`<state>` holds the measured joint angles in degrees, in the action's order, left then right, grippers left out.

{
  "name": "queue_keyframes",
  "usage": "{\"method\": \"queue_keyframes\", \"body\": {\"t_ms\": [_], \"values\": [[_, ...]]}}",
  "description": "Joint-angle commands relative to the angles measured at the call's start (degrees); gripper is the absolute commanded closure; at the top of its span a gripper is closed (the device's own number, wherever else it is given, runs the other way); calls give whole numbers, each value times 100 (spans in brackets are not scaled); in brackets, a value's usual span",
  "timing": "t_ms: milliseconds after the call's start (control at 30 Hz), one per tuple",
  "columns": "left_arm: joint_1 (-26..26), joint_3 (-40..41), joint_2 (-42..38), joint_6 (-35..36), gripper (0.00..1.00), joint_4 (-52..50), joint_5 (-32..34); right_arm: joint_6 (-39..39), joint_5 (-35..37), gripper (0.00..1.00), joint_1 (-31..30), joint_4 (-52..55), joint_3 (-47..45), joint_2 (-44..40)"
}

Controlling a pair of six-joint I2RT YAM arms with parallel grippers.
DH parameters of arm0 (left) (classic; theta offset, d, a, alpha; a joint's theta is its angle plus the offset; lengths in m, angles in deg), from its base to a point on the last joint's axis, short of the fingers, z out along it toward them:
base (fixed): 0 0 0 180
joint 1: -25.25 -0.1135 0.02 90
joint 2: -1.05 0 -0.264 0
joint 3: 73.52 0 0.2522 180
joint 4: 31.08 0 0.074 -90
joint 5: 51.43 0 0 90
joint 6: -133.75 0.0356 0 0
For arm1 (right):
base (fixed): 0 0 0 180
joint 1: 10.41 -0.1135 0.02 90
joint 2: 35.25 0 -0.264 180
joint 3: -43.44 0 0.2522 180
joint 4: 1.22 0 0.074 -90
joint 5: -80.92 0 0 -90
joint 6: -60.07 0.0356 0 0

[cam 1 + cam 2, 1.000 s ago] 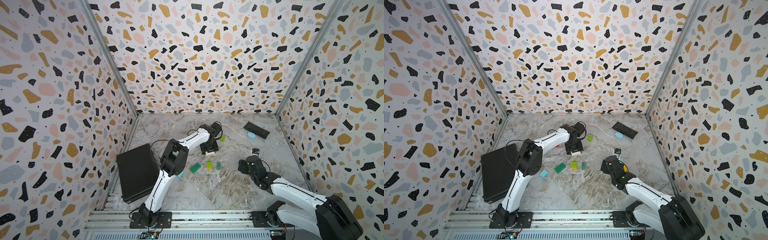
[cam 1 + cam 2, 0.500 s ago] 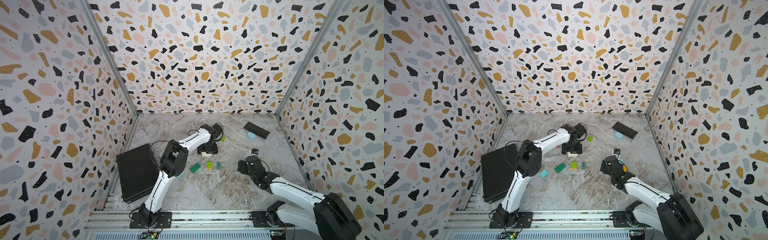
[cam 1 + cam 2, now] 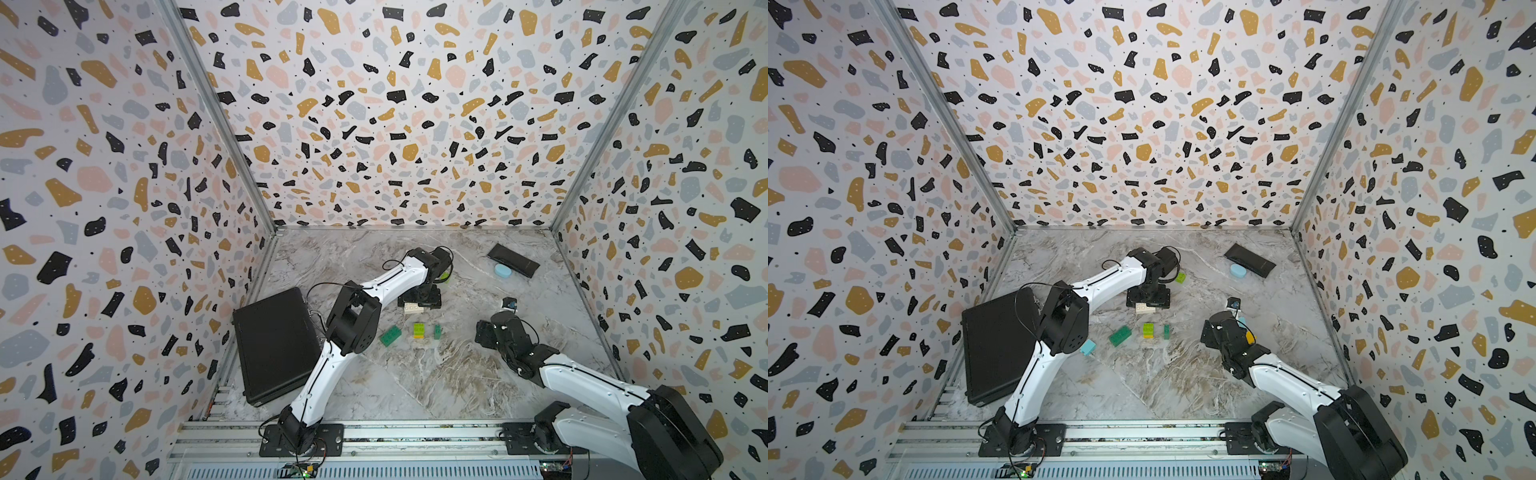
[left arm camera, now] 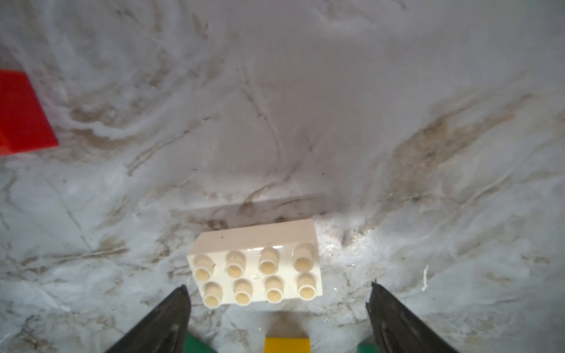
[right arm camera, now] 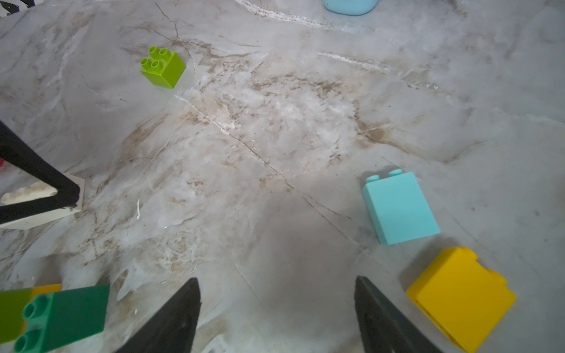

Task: Assemble the letter h with lego
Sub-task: Adjust the lego brick at the center of the board, then pick up the lego brick from the center of the board.

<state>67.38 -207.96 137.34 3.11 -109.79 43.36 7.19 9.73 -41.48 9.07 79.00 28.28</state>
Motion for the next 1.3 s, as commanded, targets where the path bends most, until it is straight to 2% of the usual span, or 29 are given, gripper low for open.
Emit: {"method": "queue_keyframes", "body": {"t_ms": [0, 333, 633, 1267], "values": [[-94, 30, -1, -21, 9, -95, -106, -12, 42, 19, 15, -1, 168, -42], [-170, 240, -55, -207, 12, 110, -300, -12, 43, 19, 22, 10, 174, -51], [-189, 221, -12, -212, 20, 131, -341, -21, 54, 19, 21, 22, 171, -69], [-215, 270, 56, -209, 19, 145, -374, -30, 61, 19, 19, 12, 171, -52]]}}
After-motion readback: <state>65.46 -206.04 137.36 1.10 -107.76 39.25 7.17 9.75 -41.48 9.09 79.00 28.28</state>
